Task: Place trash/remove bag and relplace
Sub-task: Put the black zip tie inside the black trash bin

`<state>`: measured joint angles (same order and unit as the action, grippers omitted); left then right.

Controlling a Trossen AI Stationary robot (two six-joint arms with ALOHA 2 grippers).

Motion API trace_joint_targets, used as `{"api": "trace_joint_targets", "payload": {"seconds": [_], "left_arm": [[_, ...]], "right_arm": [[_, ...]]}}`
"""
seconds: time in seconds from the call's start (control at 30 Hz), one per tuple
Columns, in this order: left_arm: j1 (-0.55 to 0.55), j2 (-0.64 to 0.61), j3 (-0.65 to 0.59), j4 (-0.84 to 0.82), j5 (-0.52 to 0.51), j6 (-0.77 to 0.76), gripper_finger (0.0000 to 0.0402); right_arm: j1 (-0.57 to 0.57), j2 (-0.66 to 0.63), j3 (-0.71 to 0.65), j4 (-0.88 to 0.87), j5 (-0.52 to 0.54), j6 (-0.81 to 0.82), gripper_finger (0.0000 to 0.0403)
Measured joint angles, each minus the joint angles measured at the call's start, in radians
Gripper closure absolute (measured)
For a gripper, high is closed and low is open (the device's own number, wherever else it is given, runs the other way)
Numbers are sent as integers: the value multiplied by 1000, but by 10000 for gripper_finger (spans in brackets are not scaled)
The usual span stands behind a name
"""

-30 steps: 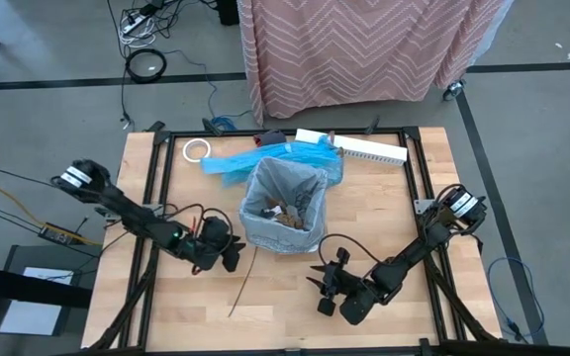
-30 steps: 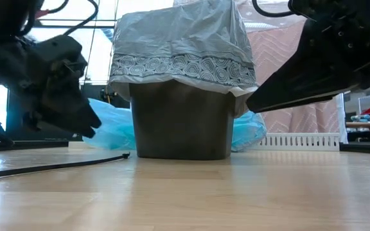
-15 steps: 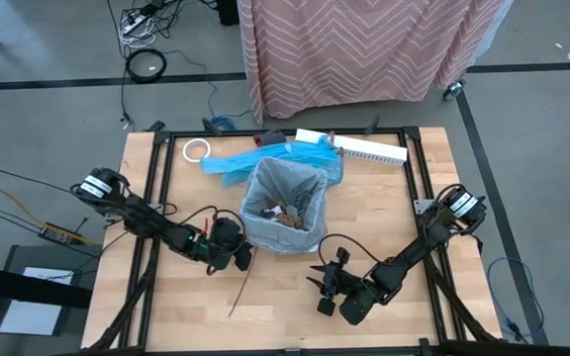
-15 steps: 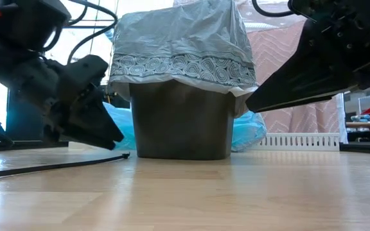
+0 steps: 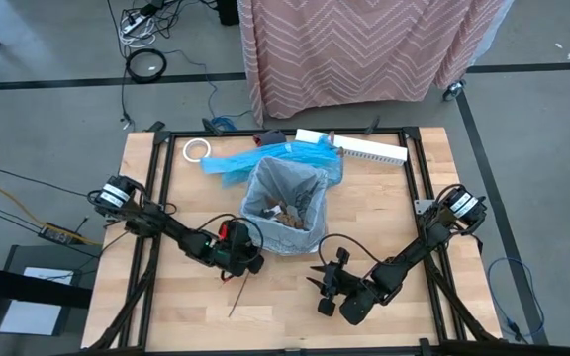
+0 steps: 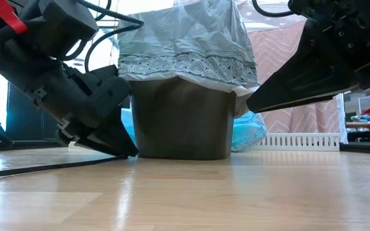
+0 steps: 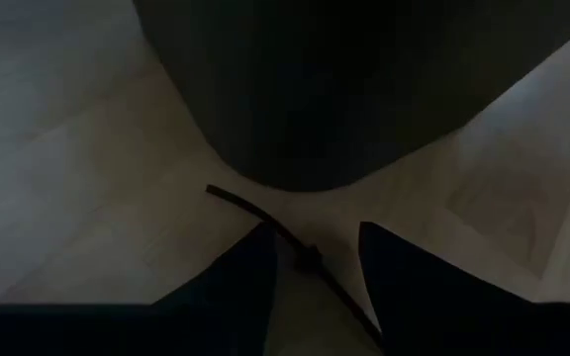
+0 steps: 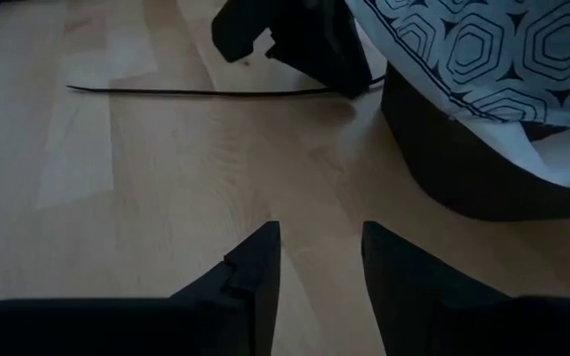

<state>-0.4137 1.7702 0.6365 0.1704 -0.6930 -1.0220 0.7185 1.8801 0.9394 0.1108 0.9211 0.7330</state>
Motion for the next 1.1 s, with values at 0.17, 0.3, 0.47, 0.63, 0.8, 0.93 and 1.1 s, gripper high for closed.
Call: {"api": "trace_joint_targets", "payload": {"seconds": [0.17,0.3,0.47,0.63,0.8,0.93,1.1], "left_arm": [[0,1,1,-57,-1,-59,289],[-17,0,1,-99,1,-55,374],[-34,-1,1,-115,-2,-52,382],[-75,-56,-2,-203,26,-62,383],[-105,-117,-3,-347,51,-115,383],[-120,-165,-6,-464,56,-153,385],[-126,-230,-8,-569,48,-167,396]], "right_arm": [[0,0,0,0,-1,1,274],[0,0,0,1,-6,1,275],[0,0,0,0,-8,2,275],[0,0,0,4,-9,3,277],[0,0,0,5,-10,3,277],[0,0,0,7,-23,7,277],[0,0,0,8,-27,7,279]]}}
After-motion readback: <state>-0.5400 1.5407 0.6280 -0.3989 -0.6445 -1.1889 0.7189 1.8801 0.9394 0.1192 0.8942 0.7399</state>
